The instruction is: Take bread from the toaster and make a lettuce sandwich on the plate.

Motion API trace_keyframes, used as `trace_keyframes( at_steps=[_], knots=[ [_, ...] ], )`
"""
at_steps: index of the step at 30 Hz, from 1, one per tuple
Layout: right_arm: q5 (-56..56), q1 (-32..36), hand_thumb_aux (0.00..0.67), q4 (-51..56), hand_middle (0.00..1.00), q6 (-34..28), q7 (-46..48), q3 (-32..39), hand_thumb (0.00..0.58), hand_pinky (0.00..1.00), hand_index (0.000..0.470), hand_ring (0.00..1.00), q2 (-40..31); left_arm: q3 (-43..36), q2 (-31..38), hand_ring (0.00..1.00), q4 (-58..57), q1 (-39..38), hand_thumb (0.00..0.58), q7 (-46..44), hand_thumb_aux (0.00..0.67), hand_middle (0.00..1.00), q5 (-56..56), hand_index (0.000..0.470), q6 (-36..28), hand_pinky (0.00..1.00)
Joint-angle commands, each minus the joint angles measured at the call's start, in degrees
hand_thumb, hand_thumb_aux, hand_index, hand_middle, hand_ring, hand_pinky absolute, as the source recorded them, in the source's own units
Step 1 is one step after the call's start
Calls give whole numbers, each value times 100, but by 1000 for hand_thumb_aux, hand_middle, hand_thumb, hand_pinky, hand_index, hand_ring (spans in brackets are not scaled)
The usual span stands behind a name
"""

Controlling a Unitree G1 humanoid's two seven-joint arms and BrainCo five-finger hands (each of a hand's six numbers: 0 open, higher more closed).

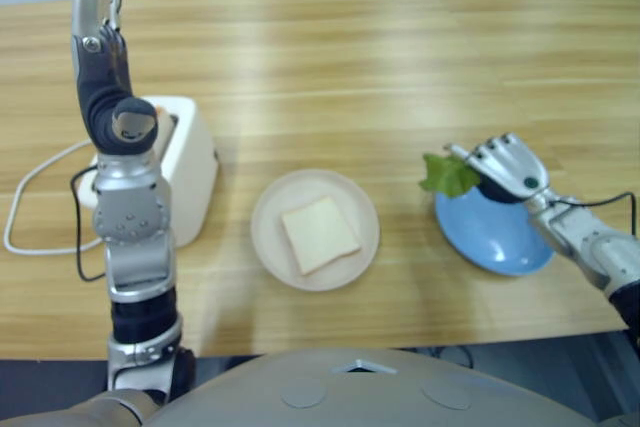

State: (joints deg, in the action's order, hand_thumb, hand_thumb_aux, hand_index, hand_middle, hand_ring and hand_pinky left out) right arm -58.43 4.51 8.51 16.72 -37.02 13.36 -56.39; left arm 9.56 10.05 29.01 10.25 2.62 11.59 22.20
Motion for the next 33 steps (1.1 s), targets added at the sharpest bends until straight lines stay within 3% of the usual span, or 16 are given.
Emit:
trace_keyframes(
  at_steps=[1, 5, 13, 24, 26, 27, 28, 29, 33],
  knots=[
    [376, -6, 670, -562, 1000, 322, 255, -54, 580, 1000, 460, 1000, 320, -20, 63, 0, -152, 91, 0, -4, 0, 0, 62, 0, 43, 0],
    [542, 276, 670, -736, 1000, 842, 739, 466, 580, 1000, 460, 1000, 1047, -39, 64, 0, -212, 131, 0, -7, 0, 0, 69, 0, 62, 0],
    [147, 811, 670, 38, 1000, 1294, 1205, 1511, 580, 1000, 460, 1000, 2323, -113, 60, 0, -281, 162, 0, -15, 0, 0, 91, 0, 74, 0],
    [-203, 1144, 670, 796, 1000, 1289, 1317, 2010, 580, 1000, 460, 1000, 2843, -173, 22, 0, -253, 139, 0, -10, 0, 0, 167, 0, 50, 0],
    [-224, 1138, 649, 824, 816, 1270, 1385, 2048, 579, 816, 446, 816, 2807, -171, 27, 0, -241, 127, 0, -8, 0, 0, 169, 0, 46, 0],
    [-274, 1137, 528, 841, 565, 1231, 1416, 2076, 554, 565, 363, 565, 2778, -166, 31, 0, -246, 125, 0, -7, 0, 0, 167, 0, 46, 0],
    [-340, 1139, 213, 859, 0, 1189, 1438, 2104, 310, 0, 146, 0, 2749, -162, 33, 0, -243, 119, 0, -6, 0, 0, 168, 0, 43, 0],
    [-363, 1144, 0, 893, 0, 1178, 1471, 2124, 0, 0, 0, 0, 2726, -159, 33, 0, -242, 115, 0, -5, 0, 0, 169, 0, 39, 0],
    [-474, 1142, 0, 899, 0, 1134, 1549, 2160, 0, 0, 0, 0, 2637, -161, 26, 0, -213, 91, 0, -2, 0, 0, 183, 0, 17, 0]
  ],
)
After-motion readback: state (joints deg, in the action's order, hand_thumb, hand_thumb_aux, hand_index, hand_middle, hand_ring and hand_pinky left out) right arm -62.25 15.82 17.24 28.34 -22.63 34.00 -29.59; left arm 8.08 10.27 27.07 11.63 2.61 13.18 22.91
